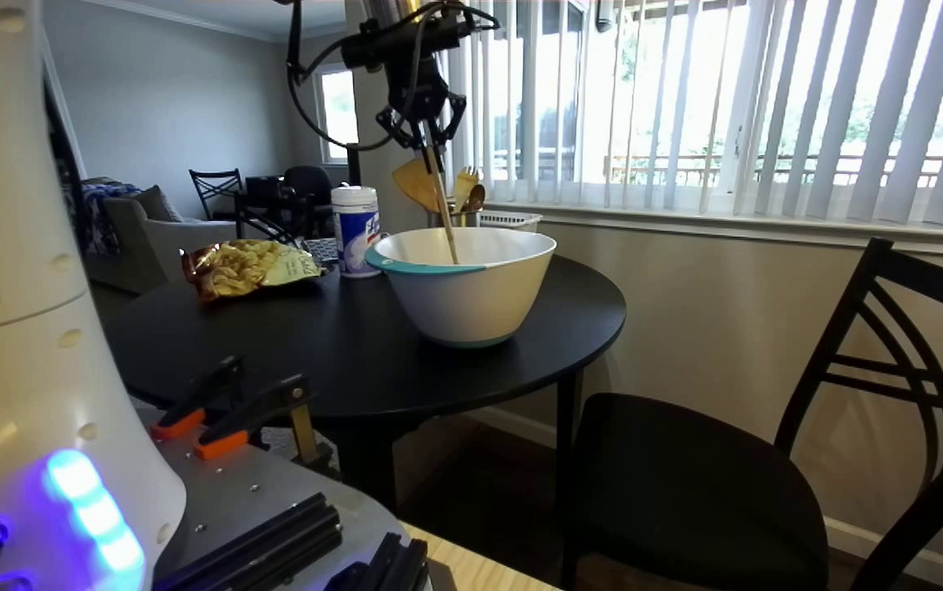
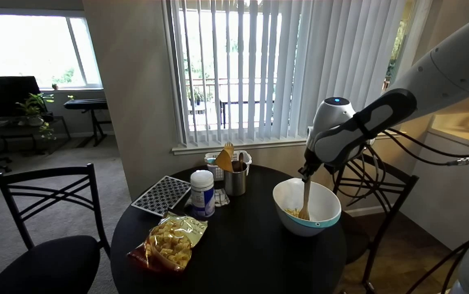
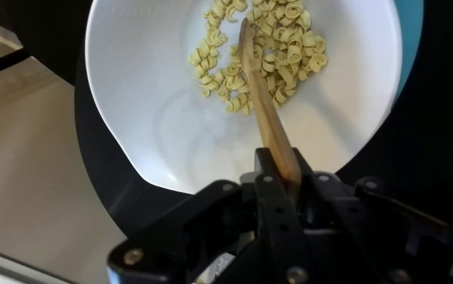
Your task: Use the cooking stick to stir the contents of the white bowl
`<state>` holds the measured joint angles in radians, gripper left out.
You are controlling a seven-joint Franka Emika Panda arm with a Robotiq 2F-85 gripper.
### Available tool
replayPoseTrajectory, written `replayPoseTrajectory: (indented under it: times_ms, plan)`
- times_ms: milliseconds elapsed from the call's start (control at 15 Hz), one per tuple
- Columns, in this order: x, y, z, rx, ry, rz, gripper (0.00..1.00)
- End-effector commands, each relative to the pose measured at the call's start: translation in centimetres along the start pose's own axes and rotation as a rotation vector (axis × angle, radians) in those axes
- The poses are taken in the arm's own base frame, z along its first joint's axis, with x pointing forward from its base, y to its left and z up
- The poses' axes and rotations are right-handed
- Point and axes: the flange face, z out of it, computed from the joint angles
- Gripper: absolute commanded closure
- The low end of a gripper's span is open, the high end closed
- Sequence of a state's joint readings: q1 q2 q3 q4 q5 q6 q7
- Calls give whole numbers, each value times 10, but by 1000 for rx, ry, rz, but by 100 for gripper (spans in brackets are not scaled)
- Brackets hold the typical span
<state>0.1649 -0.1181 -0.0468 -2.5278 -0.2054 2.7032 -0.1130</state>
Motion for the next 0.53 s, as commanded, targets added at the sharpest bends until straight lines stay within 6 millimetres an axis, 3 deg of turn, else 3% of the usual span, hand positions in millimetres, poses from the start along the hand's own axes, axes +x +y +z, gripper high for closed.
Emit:
replayPoseTrajectory:
  times_ms: [0, 467]
  plan:
    - [-4, -9, -5, 98, -36, -5, 96]
    - [2, -36, -3, 170, -123, -87, 96]
